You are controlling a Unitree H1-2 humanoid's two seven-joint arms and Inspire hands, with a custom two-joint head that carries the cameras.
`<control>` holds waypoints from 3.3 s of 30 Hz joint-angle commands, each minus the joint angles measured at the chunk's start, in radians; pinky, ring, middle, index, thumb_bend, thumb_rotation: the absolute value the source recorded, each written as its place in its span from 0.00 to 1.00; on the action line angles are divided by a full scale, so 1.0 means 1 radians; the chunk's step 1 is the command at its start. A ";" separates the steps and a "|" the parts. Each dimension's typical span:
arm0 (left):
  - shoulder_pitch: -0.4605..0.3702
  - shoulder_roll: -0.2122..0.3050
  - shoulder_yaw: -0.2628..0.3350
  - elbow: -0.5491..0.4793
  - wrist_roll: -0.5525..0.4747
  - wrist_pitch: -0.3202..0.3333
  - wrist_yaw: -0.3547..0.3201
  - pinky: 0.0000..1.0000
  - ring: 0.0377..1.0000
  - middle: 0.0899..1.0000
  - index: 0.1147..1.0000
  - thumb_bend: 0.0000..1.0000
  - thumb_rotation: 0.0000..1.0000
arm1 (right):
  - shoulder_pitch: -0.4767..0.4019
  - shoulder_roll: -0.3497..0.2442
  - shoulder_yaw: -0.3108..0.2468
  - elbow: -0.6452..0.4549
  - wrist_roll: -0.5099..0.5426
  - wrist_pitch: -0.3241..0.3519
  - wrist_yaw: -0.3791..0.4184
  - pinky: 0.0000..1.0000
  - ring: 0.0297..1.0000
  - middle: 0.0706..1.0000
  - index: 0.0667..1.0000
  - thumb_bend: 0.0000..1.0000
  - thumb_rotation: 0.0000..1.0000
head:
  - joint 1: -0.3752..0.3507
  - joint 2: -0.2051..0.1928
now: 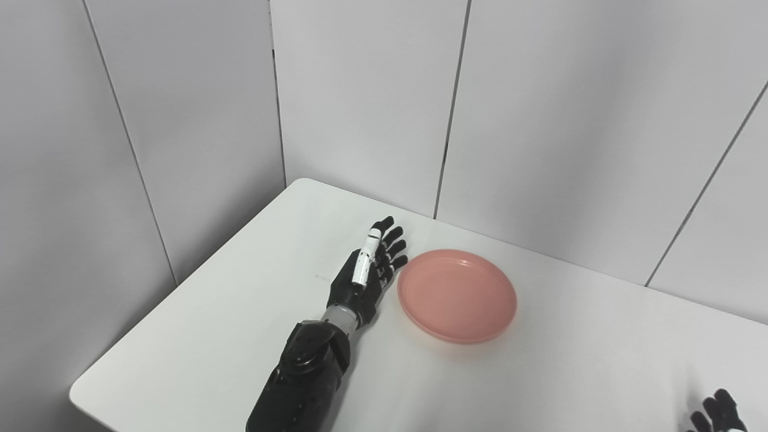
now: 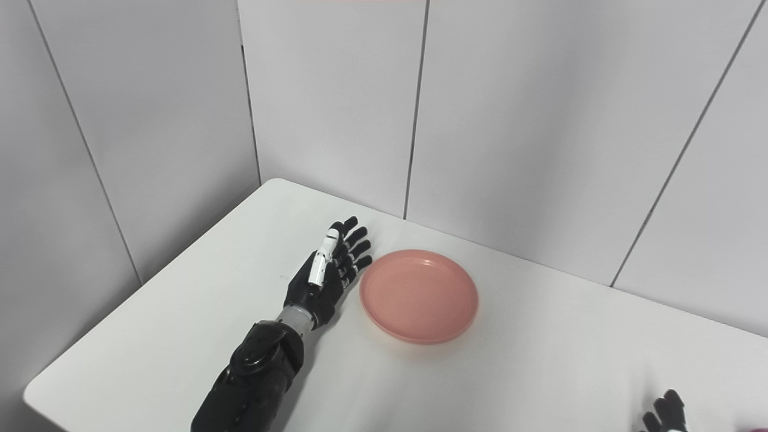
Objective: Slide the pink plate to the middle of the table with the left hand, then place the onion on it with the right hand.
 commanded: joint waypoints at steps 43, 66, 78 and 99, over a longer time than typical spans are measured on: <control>-0.045 -0.014 -0.012 -0.103 0.022 -0.022 -0.068 0.93 0.95 0.95 0.93 0.48 1.00 | 0.008 0.028 0.026 -0.027 -0.042 -0.054 -0.003 1.00 1.00 1.00 1.00 0.11 1.00 | -0.111 0.033; -0.205 0.032 0.113 0.195 0.037 -0.114 -0.018 0.95 0.95 0.94 0.91 0.42 1.00 | 0.013 0.023 0.032 -0.017 -0.048 -0.075 -0.003 1.00 1.00 1.00 1.00 0.14 1.00 | -0.115 0.044; -0.304 0.068 0.121 0.472 0.051 -0.162 -0.034 0.92 0.92 0.92 0.89 0.42 1.00 | 0.014 0.028 0.033 -0.015 -0.046 -0.083 -0.003 1.00 1.00 1.00 1.00 0.14 1.00 | -0.122 0.053; -0.249 -0.010 0.043 0.337 0.027 -0.030 -0.110 0.87 0.89 0.89 0.86 0.42 1.00 | 0.009 0.042 0.043 -0.025 -0.071 -0.062 -0.014 1.00 1.00 1.00 1.00 0.15 1.00 | -0.152 0.065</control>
